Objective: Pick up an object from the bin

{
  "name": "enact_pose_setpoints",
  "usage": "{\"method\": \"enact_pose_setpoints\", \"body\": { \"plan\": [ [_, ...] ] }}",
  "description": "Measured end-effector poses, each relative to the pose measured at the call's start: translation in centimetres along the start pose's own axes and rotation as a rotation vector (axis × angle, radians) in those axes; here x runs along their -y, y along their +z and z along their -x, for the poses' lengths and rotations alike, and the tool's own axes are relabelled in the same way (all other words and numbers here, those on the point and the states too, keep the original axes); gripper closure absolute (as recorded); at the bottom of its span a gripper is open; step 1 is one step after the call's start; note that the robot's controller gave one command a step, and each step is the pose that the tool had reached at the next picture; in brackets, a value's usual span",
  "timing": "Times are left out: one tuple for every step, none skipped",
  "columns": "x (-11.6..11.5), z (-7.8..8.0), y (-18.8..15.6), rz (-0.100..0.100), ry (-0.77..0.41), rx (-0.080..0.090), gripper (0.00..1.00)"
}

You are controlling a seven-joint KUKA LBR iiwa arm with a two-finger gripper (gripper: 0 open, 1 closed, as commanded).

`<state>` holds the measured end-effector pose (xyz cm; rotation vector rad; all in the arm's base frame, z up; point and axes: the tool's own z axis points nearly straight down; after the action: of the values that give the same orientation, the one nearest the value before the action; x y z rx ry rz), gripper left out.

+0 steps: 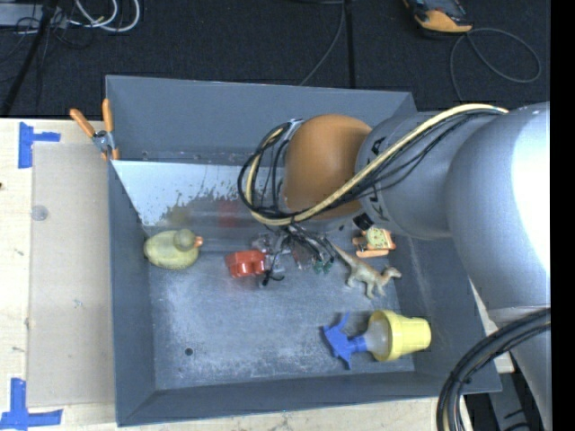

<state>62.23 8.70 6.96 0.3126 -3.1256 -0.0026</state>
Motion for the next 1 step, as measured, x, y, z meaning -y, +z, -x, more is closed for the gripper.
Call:
{"method": "enact_pose_setpoints", "body": {
  "plan": [
    [-0.01, -0.05, -0.20, 0.000, 0.002, -0.001, 1.00]
  ]
}}
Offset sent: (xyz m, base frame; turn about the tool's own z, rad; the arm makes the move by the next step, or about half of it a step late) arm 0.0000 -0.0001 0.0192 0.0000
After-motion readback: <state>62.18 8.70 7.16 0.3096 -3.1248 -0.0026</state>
